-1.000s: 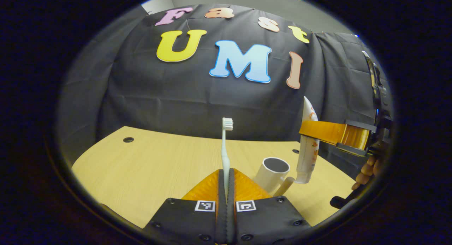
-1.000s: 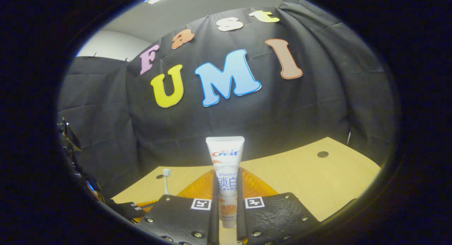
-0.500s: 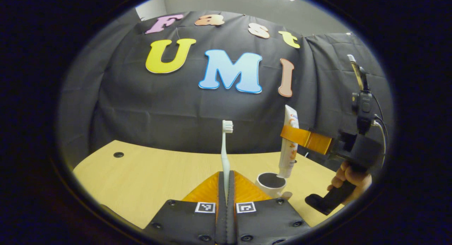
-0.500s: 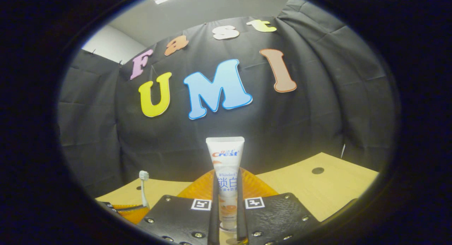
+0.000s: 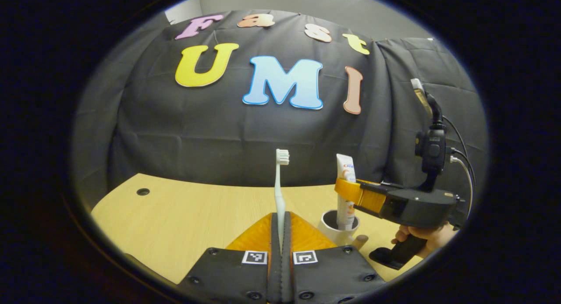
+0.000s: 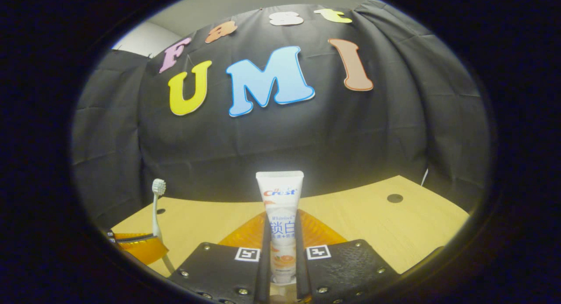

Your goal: Put the toothbrush and toothpaste on the desktop into the cup, then pick up the cup and place it on the coaster on the desktop.

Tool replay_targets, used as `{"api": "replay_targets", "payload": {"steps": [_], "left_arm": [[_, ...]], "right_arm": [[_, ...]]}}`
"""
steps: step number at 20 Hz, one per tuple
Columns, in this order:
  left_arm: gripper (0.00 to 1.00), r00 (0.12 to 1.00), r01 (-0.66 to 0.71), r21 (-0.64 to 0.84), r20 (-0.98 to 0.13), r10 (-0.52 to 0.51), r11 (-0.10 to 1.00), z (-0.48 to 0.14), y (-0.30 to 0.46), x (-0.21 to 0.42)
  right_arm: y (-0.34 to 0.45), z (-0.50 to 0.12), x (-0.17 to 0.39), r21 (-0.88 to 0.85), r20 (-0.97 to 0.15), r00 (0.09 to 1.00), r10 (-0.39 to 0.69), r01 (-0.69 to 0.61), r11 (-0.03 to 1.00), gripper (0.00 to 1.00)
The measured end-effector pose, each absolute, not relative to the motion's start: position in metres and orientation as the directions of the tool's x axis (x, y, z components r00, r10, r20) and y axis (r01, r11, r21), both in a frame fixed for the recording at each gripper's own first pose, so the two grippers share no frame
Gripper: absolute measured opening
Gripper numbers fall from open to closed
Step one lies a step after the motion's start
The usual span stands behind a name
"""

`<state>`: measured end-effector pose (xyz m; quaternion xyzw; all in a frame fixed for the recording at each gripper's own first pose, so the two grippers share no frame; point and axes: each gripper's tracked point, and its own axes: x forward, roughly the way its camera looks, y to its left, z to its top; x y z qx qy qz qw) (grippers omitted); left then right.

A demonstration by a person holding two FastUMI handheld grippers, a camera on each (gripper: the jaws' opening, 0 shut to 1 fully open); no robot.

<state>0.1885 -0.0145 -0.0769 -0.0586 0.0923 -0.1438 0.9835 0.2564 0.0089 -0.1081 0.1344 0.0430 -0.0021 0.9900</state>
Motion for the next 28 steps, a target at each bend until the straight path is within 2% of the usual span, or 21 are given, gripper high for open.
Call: {"api": "replay_targets", "payload": {"steps": [3,4,5,6,7,10,11,13,14,15,16,17,20,21,27,28], "left_arm": [[0.06,0.940,0.277,-0.140,-0.163,-0.298,0.950,-0.075,-0.018,0.189],[0.06,0.940,0.278,-0.141,-0.162,-0.299,0.950,-0.075,-0.019,0.189],[0.07,0.940,0.278,-0.144,-0.162,-0.299,0.950,-0.075,-0.020,0.189],[0.06,0.939,0.279,-0.147,-0.162,-0.302,0.949,-0.075,-0.022,0.189],[0.07,0.939,0.279,-0.149,-0.163,-0.302,0.949,-0.075,-0.024,0.189],[0.07,0.938,0.288,-0.157,-0.153,-0.312,0.944,-0.073,-0.028,0.191],[0.07,0.938,0.290,-0.159,-0.148,-0.314,0.944,-0.073,-0.030,0.192],[0.06,0.938,0.296,-0.160,-0.138,-0.319,0.942,-0.072,-0.032,0.196],[0.06,0.939,0.297,-0.161,-0.128,-0.319,0.941,-0.071,-0.033,0.200],[0.06,0.939,0.303,-0.165,-0.117,-0.324,0.939,-0.069,-0.036,0.199],[0.07,0.940,0.305,-0.165,-0.107,-0.325,0.938,-0.067,-0.037,0.201],[0.07,0.939,0.310,-0.164,-0.099,-0.328,0.937,-0.066,-0.040,0.206],[0.07,0.937,0.327,-0.160,-0.075,-0.342,0.932,-0.063,-0.048,0.215],[0.07,0.936,0.334,-0.158,-0.060,-0.347,0.929,-0.060,-0.051,0.216],[0.07,0.903,0.430,-0.175,0.066,-0.425,0.886,-0.030,-0.085,0.227],[0.07,0.896,0.443,-0.187,0.088,-0.435,0.877,-0.026,-0.091,0.227]], "right_arm": [[0.012,-0.122,0.249,0.227,-0.146,0.989,0.021,0.013,0.974,0.26],[0.016,-0.135,0.243,0.214,-0.168,0.985,0.029,0.008,0.977,0.21],[0.018,-0.142,0.242,0.200,-0.196,0.980,0.040,0.000,0.980,0.27],[0.021,-0.150,0.240,0.185,-0.227,0.973,0.052,-0.009,0.983,0.28],[0.025,-0.156,0.237,0.174,-0.253,0.965,0.064,-0.019,0.984,0.21],[0.030,-0.165,0.228,0.144,-0.291,0.952,0.097,-0.056,0.988,0.31],[0.030,-0.162,0.226,0.121,-0.289,0.953,0.092,-0.060,0.991,0.31],[0.025,-0.160,0.222,0.068,-0.288,0.955,0.073,-0.056,0.996,0.37],[0.024,-0.159,0.220,0.059,-0.284,0.955,0.083,-0.070,0.996,0.36],[0.024,-0.156,0.217,0.052,-0.281,0.956,0.086,-0.074,0.996,0.50],[0.022,-0.150,0.213,0.051,-0.271,0.958,0.092,-0.082,0.995,0.50],[0.019,-0.144,0.210,0.050,-0.260,0.961,0.091,-0.081,0.995,0.58],[0.009,-0.128,0.204,0.079,-0.222,0.972,0.080,-0.064,0.995,0.53],[0.005,-0.120,0.201,0.092,-0.206,0.976,0.074,-0.056,0.994,0.55],[-0.022,-0.081,0.178,0.126,-0.117,0.993,0.001,0.013,0.992,0.54],[-0.026,-0.079,0.173,0.132,-0.114,0.993,-0.007,0.022,0.991,0.58]]}}
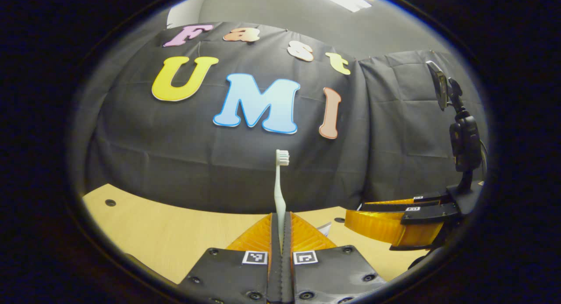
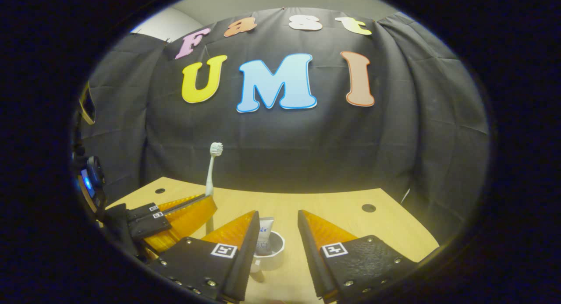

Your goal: Put the toothbrush and toothpaste on the desktop into the cup, then pick up the cup and place it on the coaster on the desktop.

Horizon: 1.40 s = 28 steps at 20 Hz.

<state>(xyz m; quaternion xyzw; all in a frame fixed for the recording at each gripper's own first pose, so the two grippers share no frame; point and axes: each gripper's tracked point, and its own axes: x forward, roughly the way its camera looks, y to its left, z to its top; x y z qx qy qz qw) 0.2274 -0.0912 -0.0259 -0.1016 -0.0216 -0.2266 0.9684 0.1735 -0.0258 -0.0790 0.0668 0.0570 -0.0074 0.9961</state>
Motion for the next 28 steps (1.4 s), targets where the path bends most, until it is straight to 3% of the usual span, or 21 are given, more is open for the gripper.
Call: {"api": "replay_targets", "payload": {"steps": [4,18,26,28], "left_arm": [[0.07,0.882,0.472,-0.265,0.151,-0.447,0.841,-0.022,-0.108,0.233],[0.07,0.893,0.449,-0.314,0.134,-0.429,0.837,-0.050,-0.122,0.250],[0.13,0.886,0.463,-0.287,0.121,-0.448,0.838,-0.049,-0.125,0.245],[0.23,0.877,0.478,-0.272,0.100,-0.470,0.835,-0.050,-0.133,0.244]], "right_arm": [[-0.040,-0.078,0.162,0.141,-0.129,0.991,-0.026,0.044,0.989,0.56],[-0.042,-0.095,0.160,0.172,-0.188,0.982,0.019,0.014,0.985,0.58],[-0.036,-0.101,0.165,0.207,-0.209,0.977,0.052,-0.008,0.978,0.55],[-0.037,-0.100,0.165,0.216,-0.211,0.976,0.054,-0.008,0.976,0.58]]}}
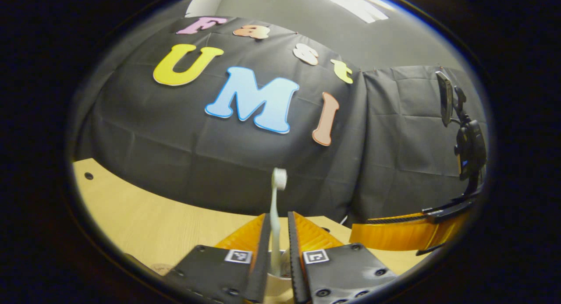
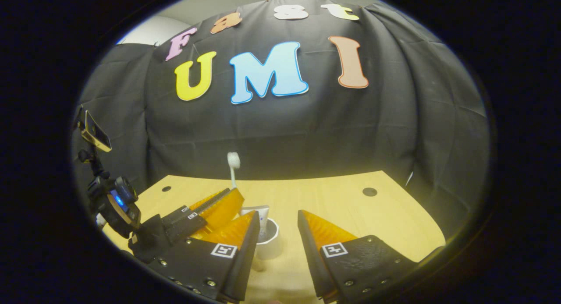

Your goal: Put the toothbrush and toothpaste on the desktop into the cup, then pick up the cup and place it on the coaster on the desktop.

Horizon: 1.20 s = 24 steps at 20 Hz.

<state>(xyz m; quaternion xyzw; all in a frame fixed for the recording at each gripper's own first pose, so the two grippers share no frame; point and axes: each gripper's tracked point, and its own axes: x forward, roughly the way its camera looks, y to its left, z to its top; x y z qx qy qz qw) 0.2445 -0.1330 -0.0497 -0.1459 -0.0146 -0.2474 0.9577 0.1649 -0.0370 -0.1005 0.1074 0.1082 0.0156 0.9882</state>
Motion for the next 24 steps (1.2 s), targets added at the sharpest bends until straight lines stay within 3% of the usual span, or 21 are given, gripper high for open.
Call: {"api": "replay_targets", "payload": {"steps": [1,2,4,5,6,8,9,12,14,15,16,18,20,21,22,24], "left_arm": [[0.48,0.874,0.483,-0.269,0.092,-0.477,0.834,-0.052,-0.133,0.241],[0.42,0.874,0.484,-0.269,0.088,-0.479,0.833,-0.052,-0.134,0.239],[0.63,0.876,0.478,-0.262,0.080,-0.475,0.838,-0.050,-0.131,0.235],[0.55,0.879,0.474,-0.261,0.080,-0.471,0.841,-0.047,-0.130,0.234],[0.73,0.883,0.466,-0.263,0.083,-0.461,0.845,-0.044,-0.126,0.232],[0.67,0.898,0.439,-0.256,0.087,-0.432,0.861,-0.035,-0.113,0.226],[0.74,0.904,0.426,-0.246,0.087,-0.418,0.871,-0.029,-0.108,0.222],[0.76,0.924,0.383,-0.181,0.075,-0.375,0.906,-0.012,-0.091,0.210],[0.85,0.930,0.368,-0.135,0.076,-0.361,0.920,-0.003,-0.081,0.202],[0.80,0.936,0.351,-0.114,0.072,-0.344,0.929,0.000,-0.076,0.197],[0.85,0.937,0.349,-0.099,0.067,-0.343,0.932,0.002,-0.073,0.193],[0.92,0.941,0.338,-0.079,0.057,-0.334,0.938,0.006,-0.070,0.186],[0.92,0.944,0.329,-0.073,0.048,-0.326,0.941,0.007,-0.065,0.179],[0.92,0.945,0.326,-0.071,0.044,-0.323,0.943,0.006,-0.062,0.176],[0.92,0.948,0.318,-0.070,0.040,-0.316,0.945,0.005,-0.060,0.175],[0.92,0.952,0.307,-0.069,0.027,-0.305,0.949,0.007,-0.055,0.171]], "right_arm": [[-0.037,-0.099,0.165,0.220,-0.212,0.976,0.056,-0.008,0.976,0.58],[-0.038,-0.100,0.164,0.222,-0.211,0.976,0.056,-0.008,0.975,0.58],[-0.040,-0.098,0.164,0.220,-0.206,0.977,0.051,-0.004,0.975,0.56],[-0.040,-0.096,0.163,0.222,-0.205,0.977,0.049,-0.002,0.975,0.56],[-0.040,-0.096,0.163,0.225,-0.207,0.977,0.048,0.000,0.974,0.58],[-0.041,-0.097,0.162,0.225,-0.224,0.974,0.043,0.009,0.974,0.58],[-0.040,-0.098,0.162,0.225,-0.236,0.971,0.044,0.010,0.974,0.58],[-0.029,-0.101,0.162,0.241,-0.258,0.963,0.082,-0.019,0.970,0.56],[-0.027,-0.110,0.165,0.235,-0.293,0.953,0.081,-0.010,0.972,0.56],[-0.025,-0.117,0.166,0.227,-0.321,0.944,0.081,-0.006,0.974,0.54],[-0.021,-0.122,0.165,0.226,-0.346,0.934,0.088,-0.008,0.974,0.56],[-0.015,-0.133,0.165,0.218,-0.390,0.916,0.094,-0.007,0.976,0.88],[-0.011,-0.141,0.164,0.220,-0.432,0.896,0.102,-0.005,0.975,0.89],[-0.009,-0.146,0.165,0.223,-0.454,0.885,0.106,-0.002,0.975,0.82],[-0.006,-0.150,0.164,0.229,-0.481,0.869,0.113,0.000,0.974,0.89],[0.002,-0.156,0.162,0.252,-0.528,0.839,0.133,0.006,0.968,0.89]]}}
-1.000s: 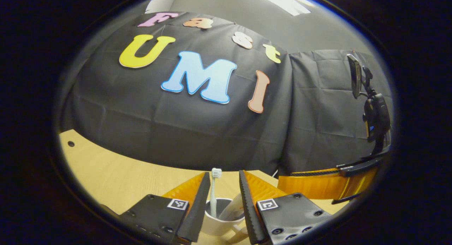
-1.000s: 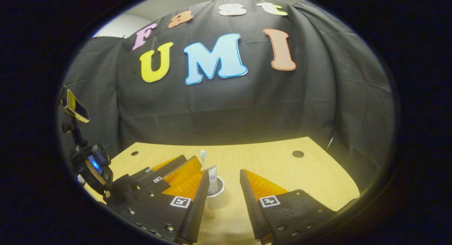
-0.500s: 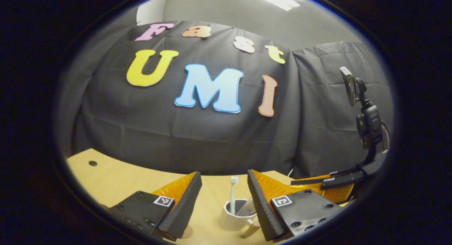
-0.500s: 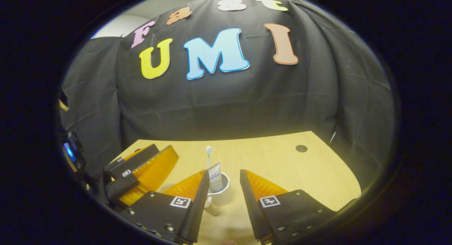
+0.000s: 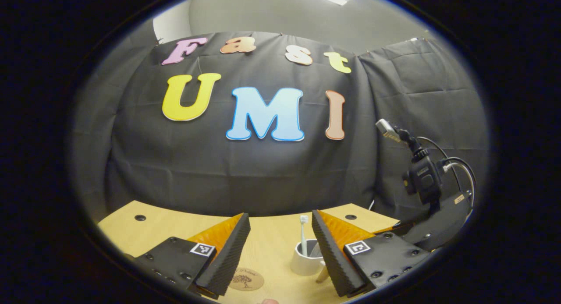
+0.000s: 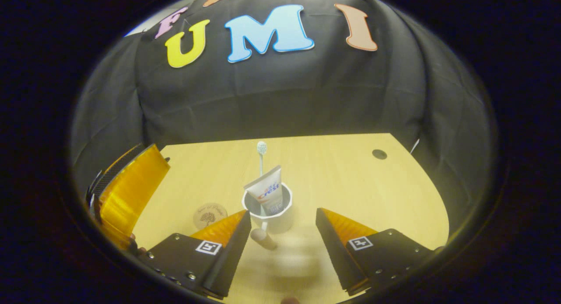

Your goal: Put the toothbrush and toothpaste on the desktop into the cup, then pick up the cup and place it on the coaster on the desktop.

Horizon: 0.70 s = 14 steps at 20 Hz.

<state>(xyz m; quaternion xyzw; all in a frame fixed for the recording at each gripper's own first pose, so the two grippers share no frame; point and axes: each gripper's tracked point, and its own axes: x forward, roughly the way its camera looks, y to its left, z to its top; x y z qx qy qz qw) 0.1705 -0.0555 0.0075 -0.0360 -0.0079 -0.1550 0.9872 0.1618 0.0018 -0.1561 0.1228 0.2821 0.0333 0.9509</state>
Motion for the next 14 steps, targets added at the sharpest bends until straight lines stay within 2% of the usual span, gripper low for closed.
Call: {"api": "replay_targets", "payload": {"steps": [5,11,14], "left_arm": [[0.94,0.963,0.270,-0.062,-0.001,-0.271,0.961,-0.001,-0.033,0.165],[0.95,0.966,0.249,-0.088,-0.054,-0.254,0.965,-0.017,-0.011,0.157],[0.95,0.958,0.269,-0.096,-0.075,-0.276,0.958,-0.025,-0.004,0.157]], "right_arm": [[0.016,-0.169,0.170,0.300,-0.630,0.761,0.156,0.053,0.952,0.89],[0.033,-0.201,0.171,0.305,-0.768,0.615,0.180,0.104,0.947,0.89],[0.033,-0.216,0.169,0.253,-0.821,0.552,0.148,0.118,0.960,0.89]]}}
